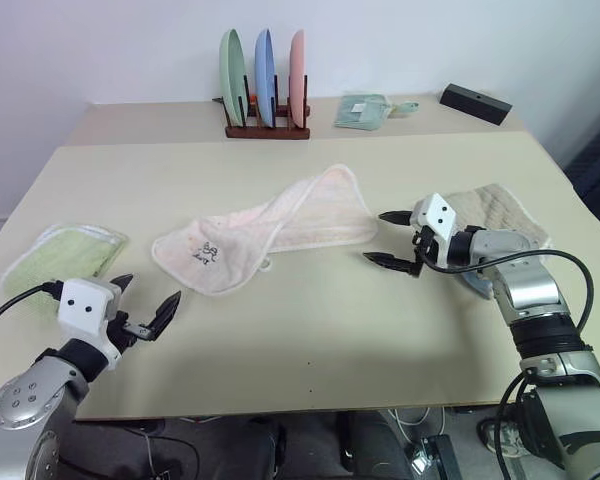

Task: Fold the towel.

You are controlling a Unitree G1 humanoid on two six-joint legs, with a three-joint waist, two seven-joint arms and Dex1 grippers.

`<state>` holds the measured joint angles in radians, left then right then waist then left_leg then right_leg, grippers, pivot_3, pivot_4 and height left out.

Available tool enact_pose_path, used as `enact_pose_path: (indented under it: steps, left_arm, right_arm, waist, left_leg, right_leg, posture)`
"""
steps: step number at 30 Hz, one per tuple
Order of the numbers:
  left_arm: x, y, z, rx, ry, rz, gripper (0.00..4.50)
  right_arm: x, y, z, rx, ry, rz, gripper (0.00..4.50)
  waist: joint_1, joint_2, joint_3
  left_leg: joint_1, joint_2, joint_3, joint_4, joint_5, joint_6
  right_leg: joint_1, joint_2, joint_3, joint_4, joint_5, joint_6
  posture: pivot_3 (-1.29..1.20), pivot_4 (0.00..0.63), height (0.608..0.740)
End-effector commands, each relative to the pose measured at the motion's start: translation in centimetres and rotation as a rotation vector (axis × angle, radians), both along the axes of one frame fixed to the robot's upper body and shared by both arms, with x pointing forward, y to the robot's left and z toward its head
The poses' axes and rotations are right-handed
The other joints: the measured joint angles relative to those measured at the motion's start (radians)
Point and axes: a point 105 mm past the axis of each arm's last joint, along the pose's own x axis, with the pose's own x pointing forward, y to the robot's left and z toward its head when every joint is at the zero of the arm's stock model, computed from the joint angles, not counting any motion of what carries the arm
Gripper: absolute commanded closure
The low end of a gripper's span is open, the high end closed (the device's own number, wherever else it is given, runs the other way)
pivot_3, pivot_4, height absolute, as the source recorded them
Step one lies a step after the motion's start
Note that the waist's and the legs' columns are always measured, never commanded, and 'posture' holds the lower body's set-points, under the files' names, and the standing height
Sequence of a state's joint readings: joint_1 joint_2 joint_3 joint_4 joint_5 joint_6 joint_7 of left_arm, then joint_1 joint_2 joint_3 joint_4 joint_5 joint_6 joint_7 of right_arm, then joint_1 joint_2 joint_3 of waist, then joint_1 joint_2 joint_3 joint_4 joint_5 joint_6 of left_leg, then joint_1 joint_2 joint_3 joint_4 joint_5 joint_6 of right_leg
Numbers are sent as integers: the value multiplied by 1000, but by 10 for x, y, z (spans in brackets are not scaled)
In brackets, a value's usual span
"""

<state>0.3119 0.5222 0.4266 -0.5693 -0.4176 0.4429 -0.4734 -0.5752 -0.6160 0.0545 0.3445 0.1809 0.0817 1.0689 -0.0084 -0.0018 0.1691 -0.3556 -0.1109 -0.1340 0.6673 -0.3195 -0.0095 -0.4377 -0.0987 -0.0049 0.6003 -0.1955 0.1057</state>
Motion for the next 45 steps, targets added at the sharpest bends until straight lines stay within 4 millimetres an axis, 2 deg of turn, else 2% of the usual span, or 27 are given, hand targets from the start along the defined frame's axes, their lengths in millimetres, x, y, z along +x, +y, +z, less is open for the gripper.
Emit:
enact_pose_path:
  steps: [1,19,22,26,29,34,37,41,44,45]
  left_arm:
    - [2,2,9,37,-39,-5,42]
    - [4,-1,12,48,-38,-37,42]
    - [5,2,8,44,-30,-48,42]
    - [3,-25,2,-39,37,-199,42]
    - [1,-42,-12,25,139,-344,42]
    - [17,-59,-27,194,186,-463,42]
    - [27,-68,-33,235,198,-492,42]
    - [60,-77,-43,316,191,-452,42]
    - [71,-75,-44,296,185,-418,42]
    - [76,-74,-43,292,178,-398,275]
  right_arm:
    - [-3,2,13,14,-55,15,0]
    - [-8,5,7,44,-22,2,0]
    - [-9,10,7,82,22,10,0]
    - [-20,7,13,99,45,26,0]
    - [-28,1,5,70,51,-5,0]
    - [-31,8,0,68,44,1,0]
    - [-30,13,1,78,34,2,0]
    - [-32,18,4,102,4,-18,0]
    - [-36,17,1,103,3,-36,0]
    - [-37,17,0,104,2,-40,0]
  waist:
    - [0,0,0]
    - [-1,0,0]
    - [-1,0,0]
    - [1,0,0]
    - [10,0,0]
    - [17,0,0]
    - [17,0,0]
    - [23,0,0]
    - [22,0,-1]
    - [21,1,-1]
  left_leg:
    - [0,0,0,0,0,0]
    - [0,1,2,0,0,0]
    - [0,1,2,0,0,0]
    - [-1,1,2,0,0,0]
    - [-1,1,2,0,0,0]
    - [0,1,3,0,-1,1]
    - [0,2,4,0,0,0]
    - [0,2,4,0,0,0]
    - [0,1,4,0,0,0]
    - [0,1,4,0,0,0]
  right_leg:
    - [0,0,0,0,0,0]
    - [-1,1,1,0,0,0]
    - [-1,1,1,0,0,0]
    - [-2,1,1,0,0,0]
    - [-1,1,1,0,0,0]
    - [-2,1,1,0,1,-1]
    - [-3,2,2,0,1,-1]
    - [-3,2,2,1,1,-1]
    - [-2,1,2,1,1,-1]
    - [-2,1,2,0,1,-1]
  posture:
    - [0,150,726]
    - [0,150,726]
    - [0,150,726]
    - [0,150,726]
    - [0,150,726]
    - [0,150,726]
    - [0,150,726]
    - [0,150,726]
    - [0,150,726]
    - [0,150,726]
